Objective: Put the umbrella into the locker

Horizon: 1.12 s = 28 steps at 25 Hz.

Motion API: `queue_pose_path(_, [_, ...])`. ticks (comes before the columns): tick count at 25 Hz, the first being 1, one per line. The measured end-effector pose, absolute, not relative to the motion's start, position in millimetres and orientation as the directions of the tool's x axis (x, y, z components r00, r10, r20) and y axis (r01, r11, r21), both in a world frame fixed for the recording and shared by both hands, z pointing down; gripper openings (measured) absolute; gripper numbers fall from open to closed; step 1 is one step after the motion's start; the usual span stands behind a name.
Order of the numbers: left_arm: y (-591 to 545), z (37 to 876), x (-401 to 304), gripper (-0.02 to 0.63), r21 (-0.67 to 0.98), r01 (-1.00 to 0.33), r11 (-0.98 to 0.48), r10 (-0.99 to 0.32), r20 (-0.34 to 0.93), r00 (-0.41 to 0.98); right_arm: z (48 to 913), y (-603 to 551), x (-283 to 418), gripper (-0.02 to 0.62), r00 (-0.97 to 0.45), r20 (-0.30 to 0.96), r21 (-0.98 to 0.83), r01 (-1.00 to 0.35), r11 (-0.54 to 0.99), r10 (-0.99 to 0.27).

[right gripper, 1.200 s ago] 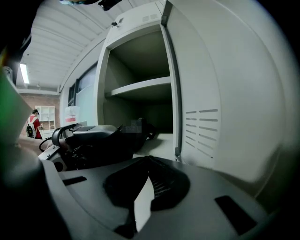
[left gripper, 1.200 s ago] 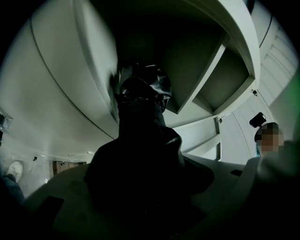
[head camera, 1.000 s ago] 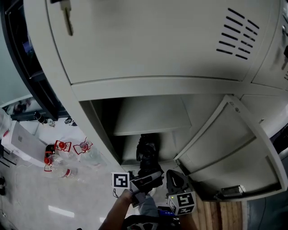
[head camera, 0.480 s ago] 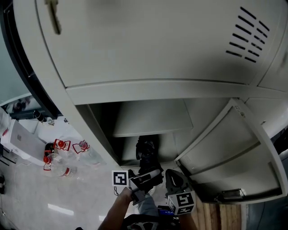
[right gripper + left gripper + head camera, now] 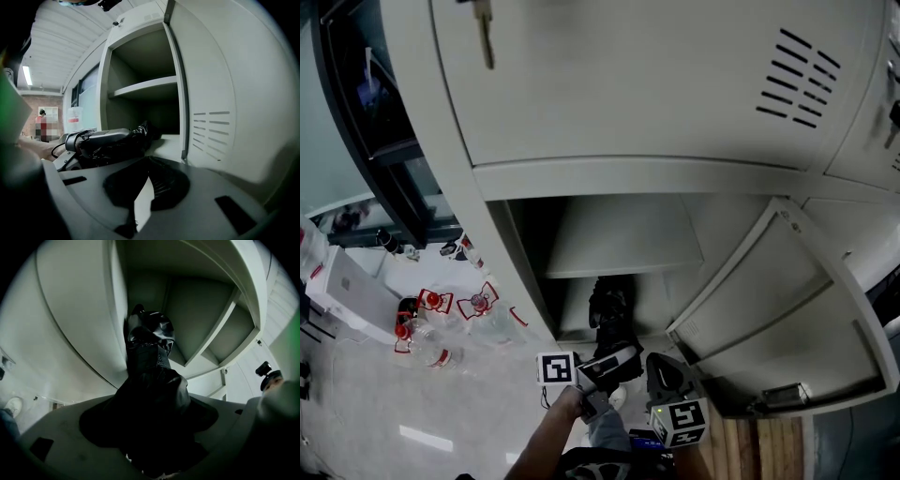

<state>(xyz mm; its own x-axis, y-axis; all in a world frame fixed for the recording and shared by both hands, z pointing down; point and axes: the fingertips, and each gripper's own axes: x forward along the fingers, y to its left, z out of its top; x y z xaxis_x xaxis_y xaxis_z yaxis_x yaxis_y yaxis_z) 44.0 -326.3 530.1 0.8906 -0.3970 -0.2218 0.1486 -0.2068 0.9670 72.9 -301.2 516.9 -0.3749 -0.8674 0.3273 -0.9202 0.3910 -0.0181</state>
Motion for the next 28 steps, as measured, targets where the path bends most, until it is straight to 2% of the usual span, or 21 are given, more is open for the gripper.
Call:
queue_pose_path(7, [-326.1, 537.5, 23.0, 0.354, 0.964, -0.049, -0.262, -0.484, -0.087, 0.871, 509.5, -291.4, 71.2, 0.000, -0.376, 0.309, -0.017, -0.920, 0.391, -0.874])
queue_pose_path(19, [-290.7, 538.6, -18.1, 0.354, 0.922, -0.207, -0.327, -0.557, -0.011, 0.830, 501.7, -269.9, 57.0, 0.000, -0.401, 0.279, 0.001, -0.908, 0.418, -0.872])
queue_pose_path(23, [-279.8, 537.3, -33.3, 0.354, 0.862, -0.342, -0.373, -0.596, 0.060, 0.801, 498.9, -261.6, 54.0, 0.000, -0.400, 0.270, 0.008, -0.909, 0.418, -0.876])
queue_pose_path(26, [-276.1, 526.1, -46.2, 0.353, 0.798, -0.428, -0.425, -0.642, 0.068, 0.764, 497.1, -255.6, 53.0, 0.000, -0.399, 0.264, 0.011, -0.909, 0.416, -0.878])
queue_pose_path(28, [-275.4, 514.8, -56.1, 0.318, 0.737, -0.496, -0.460, -0.679, 0.068, 0.731, 496.2, -251.9, 51.4, 0.000, -0.401, 0.260, 0.012, -0.908, 0.419, -0.878])
